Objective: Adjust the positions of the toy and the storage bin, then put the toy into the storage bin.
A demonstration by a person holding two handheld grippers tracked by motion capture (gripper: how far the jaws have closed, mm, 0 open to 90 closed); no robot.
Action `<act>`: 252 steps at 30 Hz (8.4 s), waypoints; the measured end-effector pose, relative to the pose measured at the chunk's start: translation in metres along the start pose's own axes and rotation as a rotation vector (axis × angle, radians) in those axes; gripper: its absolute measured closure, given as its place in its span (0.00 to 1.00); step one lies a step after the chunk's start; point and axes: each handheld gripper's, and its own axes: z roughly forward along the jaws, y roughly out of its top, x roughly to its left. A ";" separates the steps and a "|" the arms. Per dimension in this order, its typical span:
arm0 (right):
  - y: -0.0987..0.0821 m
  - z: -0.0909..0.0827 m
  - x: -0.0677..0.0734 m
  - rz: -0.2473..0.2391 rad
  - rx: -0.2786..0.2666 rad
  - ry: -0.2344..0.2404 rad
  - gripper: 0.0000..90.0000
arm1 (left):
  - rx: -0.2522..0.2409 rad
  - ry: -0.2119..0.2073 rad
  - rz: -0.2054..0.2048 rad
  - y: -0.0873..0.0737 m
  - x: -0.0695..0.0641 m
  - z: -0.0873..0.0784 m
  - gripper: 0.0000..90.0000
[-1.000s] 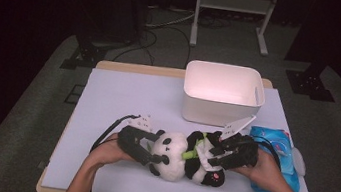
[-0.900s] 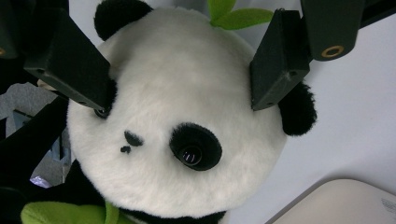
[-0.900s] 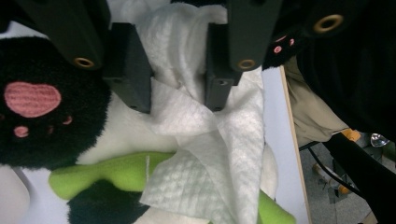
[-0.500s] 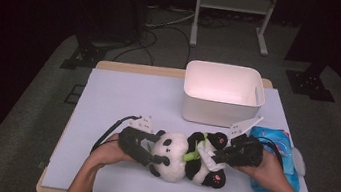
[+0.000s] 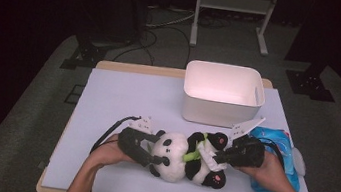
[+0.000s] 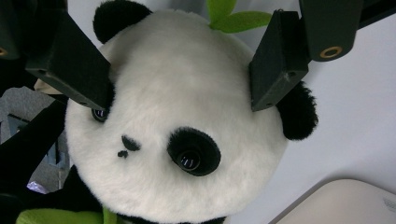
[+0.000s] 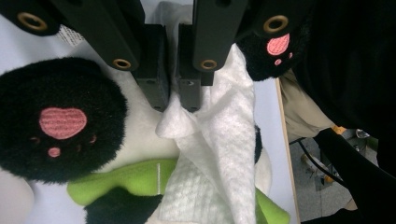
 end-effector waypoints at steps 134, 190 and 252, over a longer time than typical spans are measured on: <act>0.002 -0.046 -0.001 -0.026 -0.153 -0.211 0.92 | 0.054 0.001 0.052 0.025 -0.012 0.016 0.21; 0.051 0.004 -0.001 -0.119 0.003 -0.158 0.92 | 0.064 0.036 0.076 0.030 -0.022 0.019 0.20; 0.019 -0.010 0.025 -0.133 -0.005 -0.058 0.79 | 0.007 -0.003 0.111 0.051 -0.036 0.019 0.29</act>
